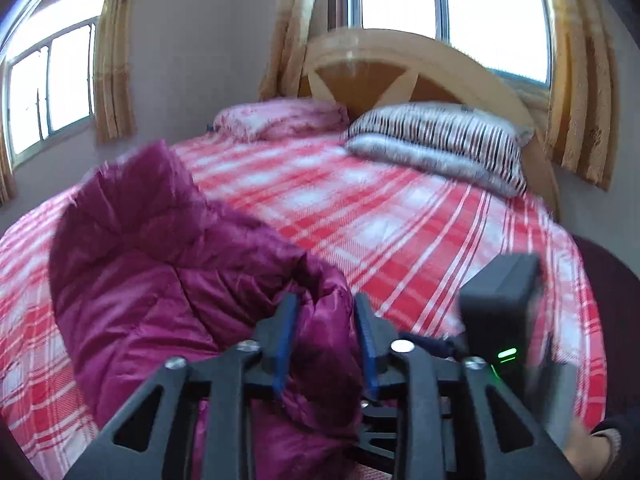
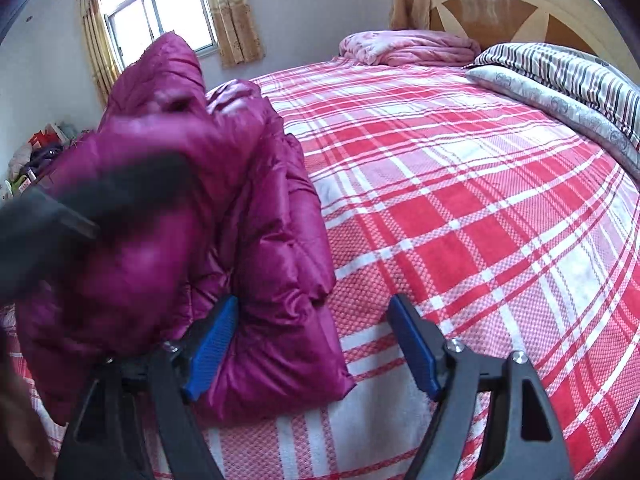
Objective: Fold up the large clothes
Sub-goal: 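Grasp the folded jacket with the right gripper while the left gripper presses it down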
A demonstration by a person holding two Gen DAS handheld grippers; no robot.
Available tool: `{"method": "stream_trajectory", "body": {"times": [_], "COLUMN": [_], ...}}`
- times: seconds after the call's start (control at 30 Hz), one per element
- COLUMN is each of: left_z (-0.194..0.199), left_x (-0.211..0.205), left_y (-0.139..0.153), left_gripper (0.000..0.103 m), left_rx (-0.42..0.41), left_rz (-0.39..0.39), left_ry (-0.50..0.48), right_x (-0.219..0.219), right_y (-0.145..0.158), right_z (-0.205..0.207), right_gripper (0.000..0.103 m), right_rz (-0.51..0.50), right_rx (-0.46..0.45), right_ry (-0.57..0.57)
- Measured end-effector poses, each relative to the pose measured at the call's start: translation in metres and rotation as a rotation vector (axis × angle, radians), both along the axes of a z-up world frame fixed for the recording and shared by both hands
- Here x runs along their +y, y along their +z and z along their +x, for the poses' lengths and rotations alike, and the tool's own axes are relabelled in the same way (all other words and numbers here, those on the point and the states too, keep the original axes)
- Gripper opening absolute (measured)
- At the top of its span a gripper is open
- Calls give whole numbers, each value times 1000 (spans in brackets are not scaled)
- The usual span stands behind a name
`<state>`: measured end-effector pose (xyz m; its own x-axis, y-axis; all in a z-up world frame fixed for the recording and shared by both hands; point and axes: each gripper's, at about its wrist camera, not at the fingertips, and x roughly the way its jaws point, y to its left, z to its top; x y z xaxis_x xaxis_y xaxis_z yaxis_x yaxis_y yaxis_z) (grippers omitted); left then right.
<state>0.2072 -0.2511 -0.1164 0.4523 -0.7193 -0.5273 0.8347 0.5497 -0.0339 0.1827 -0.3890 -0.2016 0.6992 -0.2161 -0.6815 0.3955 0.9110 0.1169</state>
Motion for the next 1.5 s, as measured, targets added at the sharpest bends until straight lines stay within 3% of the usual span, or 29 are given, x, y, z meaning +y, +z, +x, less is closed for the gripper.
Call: {"method": "stream_trajectory", "body": {"times": [0.03, 0.07, 0.1, 0.17, 0.2, 0.27, 0.33, 0.4, 0.47, 0.57, 0.67, 0.73, 0.8, 0.87, 0.93, 1.03, 1.1, 1.2, 1.4, 1.47, 1.5], "left_z": [-4, -10, -13, -15, -9, 18, 52, 77, 88, 83, 71, 66, 68, 71, 73, 77, 78, 80, 93, 104, 111], "left_x": [9, 22, 32, 51, 57, 62, 71, 76, 77, 74, 58, 49, 46, 47, 51, 56, 59, 69, 98, 103, 105], "left_y": [10, 23, 32, 46, 46, 30, 2, -26, -49, -51, -49, -49, -50, -49, -48, -46, -44, -39, -36, -36, -35], "left_gripper": [59, 78, 86, 90, 94, 94, 94, 94, 94, 94, 94, 94, 94, 94, 94, 94, 94, 94, 94, 94, 94], "left_rx": [-23, -59, -86, -149, -186, -164, -51, 55, 105, 68, 18, -5, -16, -1, 22, 40, 41, 32, 25, 32, 35], "left_rz": [-45, -105, -143, -205, -189, -106, -54, -34, -29, -33, 17, 43, 57, 53, 42, 37, 37, 28, -18, -15, -17], "left_ry": [11, 22, 34, 78, 141, 255, 331, 360, 361, 347, 284, 255, 243, 234, 227, 216, 209, 222, 293, 323, 332], "right_x": [1, 2, 2, 2, 1, -1, -6, -9, -11, -10, -3, 7, 15, 17, 19, 16, 10, 4, 9, 9, 11], "right_y": [0, -1, -1, -1, -1, 2, 6, 9, 14, 30, 62, 82, 90, 81, 64, 45, 33, 20, 25, 39, 51], "right_z": [0, 1, 1, 1, 0, -4, -11, -17, -20, -26, -37, -38, -20, -5, 6, 5, 4, 2, -6, -10, -16], "right_gripper": [79, 79, 79, 79, 79, 79, 79, 79, 79, 78, 78, 78, 78, 64, 29, 18, 16, 16, 17, 35, 60], "right_rz": [-12, -19, -23, -29, -23, -5, 16, 38, 26, -15, -66, -94, -79, -38, -8, -23, -15, -4, -40, -82, -120], "right_rx": [3, 5, 6, 7, 6, 1, -8, -25, -44, -84, -189, -252, -235, -195, -122, -52, -7, 36, 67, 53, 22], "right_ry": [1, 1, 1, 1, 0, -10, -36, -57, -80, -118, -153, -140, -58, -11, 23, 25, 19, 21, 37, -2, -31]}}
